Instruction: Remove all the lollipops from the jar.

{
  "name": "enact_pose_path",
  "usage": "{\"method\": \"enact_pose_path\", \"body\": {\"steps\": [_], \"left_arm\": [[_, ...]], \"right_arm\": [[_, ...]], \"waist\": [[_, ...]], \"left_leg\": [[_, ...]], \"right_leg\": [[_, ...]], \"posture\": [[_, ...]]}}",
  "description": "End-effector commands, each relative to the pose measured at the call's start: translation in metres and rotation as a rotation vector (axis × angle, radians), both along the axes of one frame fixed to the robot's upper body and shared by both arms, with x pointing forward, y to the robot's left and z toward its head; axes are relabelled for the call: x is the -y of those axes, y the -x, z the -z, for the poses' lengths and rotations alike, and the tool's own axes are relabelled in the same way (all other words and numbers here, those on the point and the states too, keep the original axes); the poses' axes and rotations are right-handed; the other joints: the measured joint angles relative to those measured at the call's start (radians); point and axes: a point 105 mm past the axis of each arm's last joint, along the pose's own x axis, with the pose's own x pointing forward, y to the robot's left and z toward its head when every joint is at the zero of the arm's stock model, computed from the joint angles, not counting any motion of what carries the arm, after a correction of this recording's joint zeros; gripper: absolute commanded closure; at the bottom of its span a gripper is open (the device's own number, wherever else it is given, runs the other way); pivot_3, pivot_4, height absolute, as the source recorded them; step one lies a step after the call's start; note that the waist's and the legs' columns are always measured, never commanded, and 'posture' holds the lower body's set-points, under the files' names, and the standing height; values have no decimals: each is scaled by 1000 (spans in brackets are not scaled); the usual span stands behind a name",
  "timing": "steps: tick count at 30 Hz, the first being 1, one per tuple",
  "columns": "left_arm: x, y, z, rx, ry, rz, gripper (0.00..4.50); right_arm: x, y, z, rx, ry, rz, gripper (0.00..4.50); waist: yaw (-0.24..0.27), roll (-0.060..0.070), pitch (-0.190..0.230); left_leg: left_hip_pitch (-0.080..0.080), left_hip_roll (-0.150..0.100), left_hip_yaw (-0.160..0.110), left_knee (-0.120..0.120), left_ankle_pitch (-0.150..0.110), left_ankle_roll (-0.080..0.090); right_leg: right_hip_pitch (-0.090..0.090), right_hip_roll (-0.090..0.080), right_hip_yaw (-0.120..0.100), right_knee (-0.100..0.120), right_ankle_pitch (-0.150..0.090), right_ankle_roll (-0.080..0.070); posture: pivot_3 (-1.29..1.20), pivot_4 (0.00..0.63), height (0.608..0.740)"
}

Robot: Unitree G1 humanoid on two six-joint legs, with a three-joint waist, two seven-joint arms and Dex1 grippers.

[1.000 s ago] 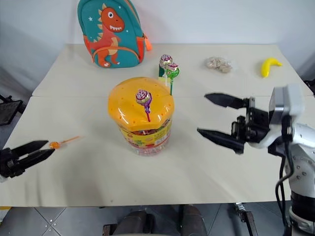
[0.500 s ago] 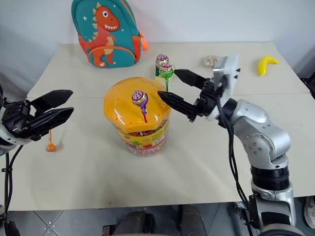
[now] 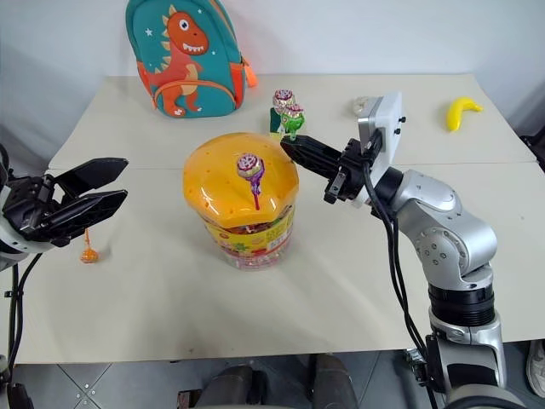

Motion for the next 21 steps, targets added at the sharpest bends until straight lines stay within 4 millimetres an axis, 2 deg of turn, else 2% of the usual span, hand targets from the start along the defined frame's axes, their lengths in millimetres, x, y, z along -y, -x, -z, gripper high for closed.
{"method": "enact_pose_path", "body": {"steps": [1,3,5,8,10,13,15,17,21], "left_arm": [[1,5,-9,60,-17,26,1347],[0,4,-8,67,-22,29,1347],[0,5,-4,57,-50,39,1347],[0,7,3,63,-100,54,1347],[-2,8,10,53,-140,61,1347],[-3,8,15,46,-166,71,1347],[-3,8,18,44,-180,78,1347],[-2,7,21,44,-189,83,1347],[0,7,22,43,-195,90,1347]], "right_arm": [[15,16,-28,98,-136,-64,4477],[31,23,-46,131,-241,-81,4477],[50,20,-55,127,-288,-17,4477],[88,1,-48,83,-178,193,4477],[133,-21,-9,-67,95,456,4477],[180,-29,33,-223,335,681,4477],[211,-28,81,-370,554,799,4477],[223,-20,113,-457,679,790,4477],[234,-5,159,-567,805,763,4477]], "waist": [[0,0,0],[1,0,0],[1,0,0],[4,0,0],[9,0,0],[22,0,0],[22,0,0],[22,0,0],[19,1,0]], "left_leg": [[0,0,0,0,0,0],[0,0,0,0,0,0],[0,0,0,0,0,0],[0,-1,0,0,0,0],[0,-1,0,-1,0,0],[0,1,1,-1,0,0],[0,1,2,-1,0,0],[1,1,3,-1,0,0],[2,1,4,-1,0,0]], "right_leg": [[0,0,0,0,0,0],[0,0,0,0,0,0],[0,0,0,0,0,0],[0,0,-1,0,0,0],[0,0,0,-1,0,0],[2,0,1,-5,0,0],[1,0,1,-4,0,0],[1,0,2,-3,0,0],[1,0,1,-1,0,0]], "posture": [[0,150,740],[0,150,740],[0,150,740],[0,150,740],[0,150,740],[0,150,740],[0,150,740],[0,150,740],[0,150,740]]}}
